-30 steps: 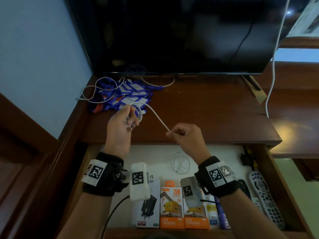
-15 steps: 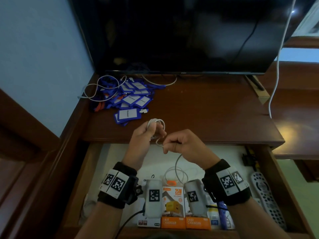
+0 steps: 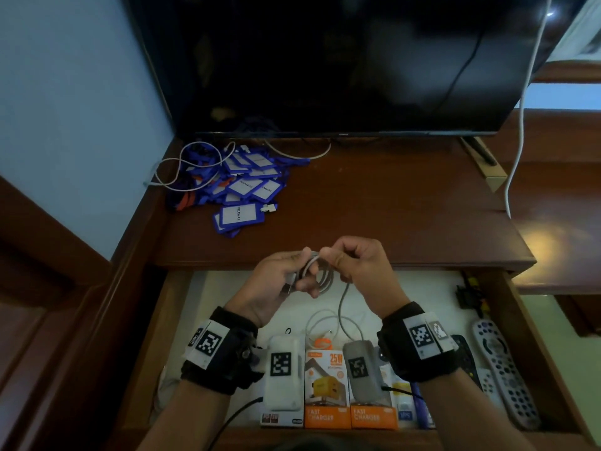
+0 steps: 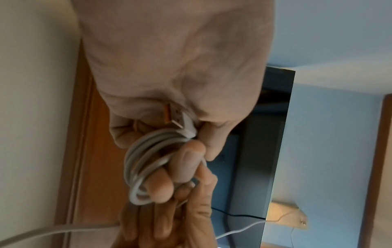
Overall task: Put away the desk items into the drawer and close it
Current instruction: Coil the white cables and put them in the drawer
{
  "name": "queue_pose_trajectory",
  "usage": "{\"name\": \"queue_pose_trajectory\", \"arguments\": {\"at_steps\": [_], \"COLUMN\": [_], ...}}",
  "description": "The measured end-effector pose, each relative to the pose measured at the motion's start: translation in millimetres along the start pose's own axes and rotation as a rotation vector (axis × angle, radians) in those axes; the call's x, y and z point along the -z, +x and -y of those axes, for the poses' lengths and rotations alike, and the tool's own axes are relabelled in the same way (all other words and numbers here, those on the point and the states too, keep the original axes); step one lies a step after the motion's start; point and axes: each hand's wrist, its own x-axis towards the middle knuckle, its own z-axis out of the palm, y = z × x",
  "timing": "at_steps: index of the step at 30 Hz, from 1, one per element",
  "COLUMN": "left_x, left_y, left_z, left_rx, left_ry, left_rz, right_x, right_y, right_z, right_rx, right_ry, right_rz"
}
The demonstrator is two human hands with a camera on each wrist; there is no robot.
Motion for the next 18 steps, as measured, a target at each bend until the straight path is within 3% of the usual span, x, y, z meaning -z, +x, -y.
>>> {"name": "queue_pose_trajectory", "arguments": {"at_steps": [4, 9, 13, 15, 18], "left_x": [0, 9, 24, 34, 48], "left_y": [0, 0, 0, -1, -1], "left_z": [3, 2, -6, -10, -13], "left_rx": [0.029, 0.036, -0.037, -0.107, -0.217], "left_ry": [-0.085, -0.252, -0.448, -0.544, -0.605], "left_rz": [0.019, -0.052, -0.152, -0.190, -0.257], "right_x": [-6, -6, -4, -2, 4], "right_y": [-4, -9, -14, -18, -21], "right_z": [-6, -29, -48, -53, -52], "right_rx": [-0.034, -0.205, -0.291, -0.257, -0.160], "right_ry": [0.076, 0.249, -0.024, -0.138, -0.107], "right_rz": [-0.037, -0.025, 0.021, 0.001, -0.115]}}
